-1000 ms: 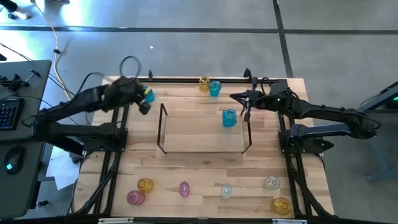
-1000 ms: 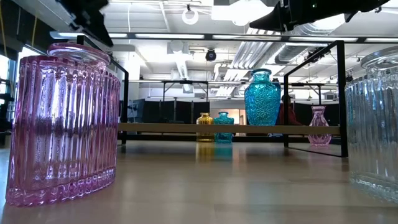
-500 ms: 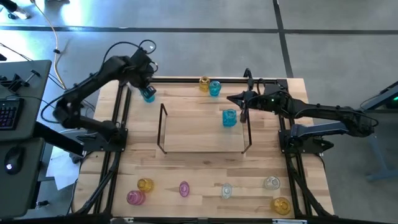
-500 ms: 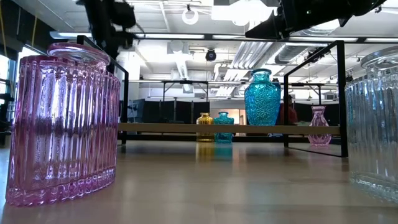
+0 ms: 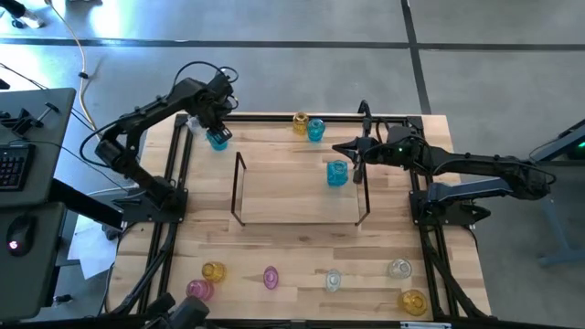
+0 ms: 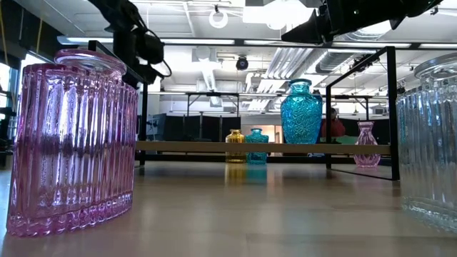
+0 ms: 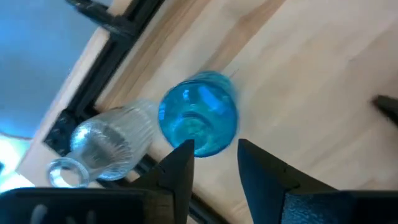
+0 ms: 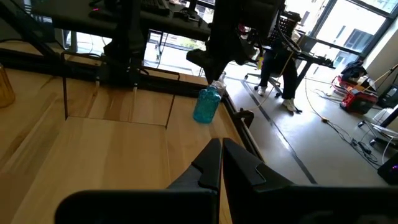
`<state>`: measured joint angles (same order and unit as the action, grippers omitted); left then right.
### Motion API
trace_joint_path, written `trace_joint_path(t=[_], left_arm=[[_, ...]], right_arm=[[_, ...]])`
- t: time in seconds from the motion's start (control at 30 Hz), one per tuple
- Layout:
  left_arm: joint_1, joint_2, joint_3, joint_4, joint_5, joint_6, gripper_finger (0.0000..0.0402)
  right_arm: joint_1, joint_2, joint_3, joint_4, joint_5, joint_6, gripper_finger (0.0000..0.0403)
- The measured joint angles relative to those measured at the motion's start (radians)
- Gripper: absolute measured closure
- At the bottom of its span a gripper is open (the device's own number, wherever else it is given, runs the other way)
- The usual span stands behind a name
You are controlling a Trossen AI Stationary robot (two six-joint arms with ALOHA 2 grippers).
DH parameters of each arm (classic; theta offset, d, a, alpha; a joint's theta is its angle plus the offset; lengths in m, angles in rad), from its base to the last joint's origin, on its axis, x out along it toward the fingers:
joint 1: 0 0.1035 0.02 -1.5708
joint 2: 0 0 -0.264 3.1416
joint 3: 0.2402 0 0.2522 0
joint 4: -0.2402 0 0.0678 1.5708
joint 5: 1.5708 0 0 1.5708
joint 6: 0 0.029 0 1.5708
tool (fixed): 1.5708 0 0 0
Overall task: Sort vases onto shelf
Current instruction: Put the left blue vase aligned with the other blue vase on the shelf
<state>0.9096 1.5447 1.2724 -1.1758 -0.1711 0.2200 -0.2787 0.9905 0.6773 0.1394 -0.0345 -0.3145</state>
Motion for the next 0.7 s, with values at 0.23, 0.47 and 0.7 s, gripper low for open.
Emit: trace_joint_path(t=[0.23, 0.47, 0.7], left_arm=[[0.021, 0.036, 0.0, 0.026, 0.009, 0.002, 0.0282], [0.048, 0.067, 0.0, 0.022, 0.015, 0.001, 0.0293], [0.048, 0.101, 0.0, 0.022, 0.037, 0.003, 0.0305]], right_arm=[[0.0, 0.0, 0.0, 0.0, 0.0, 0.0, 0.0403], [0.0, 0.0, 0.0, -0.001, 0.0, -0.001, 0.0403], [0.0, 0.0, 0.0, -0.001, 0.0, 0.0, 0.0403]])
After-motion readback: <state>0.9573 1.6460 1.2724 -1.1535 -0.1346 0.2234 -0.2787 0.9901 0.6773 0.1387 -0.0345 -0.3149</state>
